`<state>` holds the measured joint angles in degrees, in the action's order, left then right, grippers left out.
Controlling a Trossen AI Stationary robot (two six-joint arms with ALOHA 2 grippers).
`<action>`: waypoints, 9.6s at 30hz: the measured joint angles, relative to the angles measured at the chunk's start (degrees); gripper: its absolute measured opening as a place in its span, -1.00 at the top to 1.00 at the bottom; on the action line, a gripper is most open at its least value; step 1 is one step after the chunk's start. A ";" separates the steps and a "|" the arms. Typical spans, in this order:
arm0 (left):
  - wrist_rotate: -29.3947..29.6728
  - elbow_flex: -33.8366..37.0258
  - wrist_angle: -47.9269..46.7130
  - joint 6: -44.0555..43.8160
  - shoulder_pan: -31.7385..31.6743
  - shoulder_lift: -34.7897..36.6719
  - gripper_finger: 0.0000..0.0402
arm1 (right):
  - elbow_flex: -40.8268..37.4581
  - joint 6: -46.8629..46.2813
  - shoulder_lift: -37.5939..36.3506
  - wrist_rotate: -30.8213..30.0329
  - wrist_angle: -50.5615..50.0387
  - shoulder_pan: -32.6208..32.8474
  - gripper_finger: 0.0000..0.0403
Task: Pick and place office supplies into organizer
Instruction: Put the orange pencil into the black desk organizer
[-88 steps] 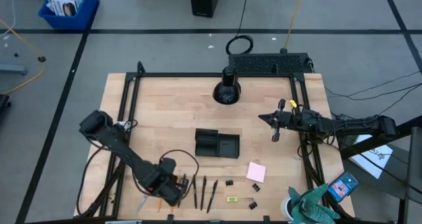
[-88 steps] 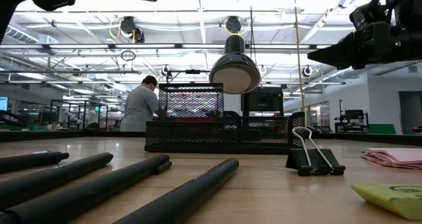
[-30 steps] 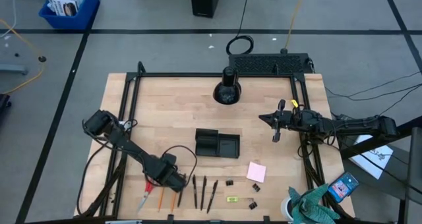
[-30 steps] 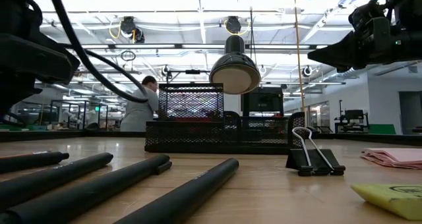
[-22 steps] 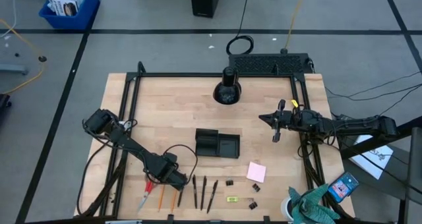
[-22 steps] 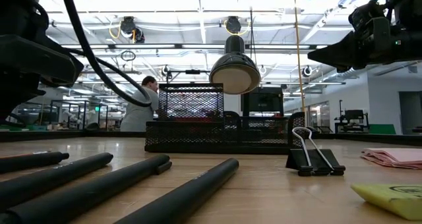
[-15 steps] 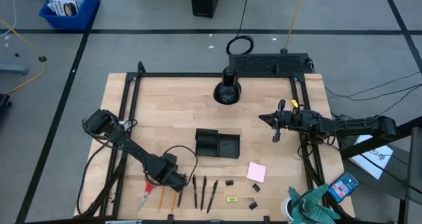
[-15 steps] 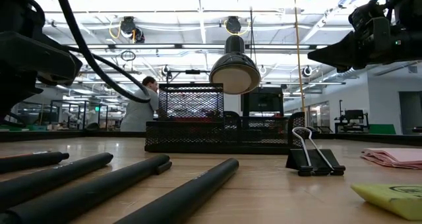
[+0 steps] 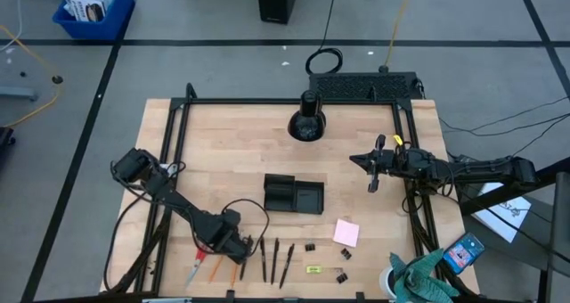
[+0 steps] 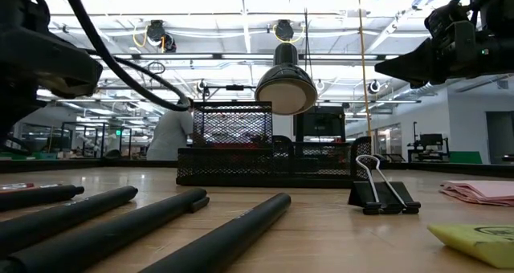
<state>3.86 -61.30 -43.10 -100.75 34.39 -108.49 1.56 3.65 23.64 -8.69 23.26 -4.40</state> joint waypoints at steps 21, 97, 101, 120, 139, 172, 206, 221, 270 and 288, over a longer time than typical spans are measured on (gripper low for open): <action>32.36 0.16 -9.36 4.85 1.11 10.51 0.94 | 0.00 -2.56 -0.01 0.11 0.19 0.00 0.96; 8.61 21.47 80.21 100.42 -30.19 13.97 0.97 | -0.01 -4.51 0.02 0.20 1.73 0.00 0.96; 8.62 21.55 80.31 102.37 -30.16 13.97 0.89 | 0.00 -4.51 0.02 0.20 1.73 0.00 0.96; 8.31 21.55 80.09 98.01 -30.95 13.97 0.44 | 0.00 -4.49 0.02 0.17 1.76 0.00 0.96; 30.62 -8.58 9.76 61.23 -13.73 20.38 0.27 | 0.00 -4.73 0.09 -0.04 1.13 0.00 0.96; 4.45 -10.99 -6.57 -0.11 2.88 0.87 0.27 | -0.01 -5.97 0.30 -0.13 2.54 0.00 0.96; 6.46 -3.19 5.75 -0.17 2.75 -2.73 0.30 | -0.02 -7.09 0.37 -0.02 1.32 0.00 0.96; 10.05 -3.12 4.77 7.21 2.79 -2.71 0.90 | -0.01 -7.09 0.39 -0.02 1.34 0.00 0.96; 1.55 24.24 93.39 110.35 -29.58 24.90 0.94 | 0.00 -8.95 0.39 1.43 2.17 0.00 0.96; 0.44 25.29 100.55 107.31 -31.73 12.11 0.92 | -0.01 -8.55 0.39 1.31 2.19 0.00 0.96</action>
<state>4.29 -36.01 57.45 6.55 2.66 -96.38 1.55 -4.91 24.03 -7.38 25.45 -4.40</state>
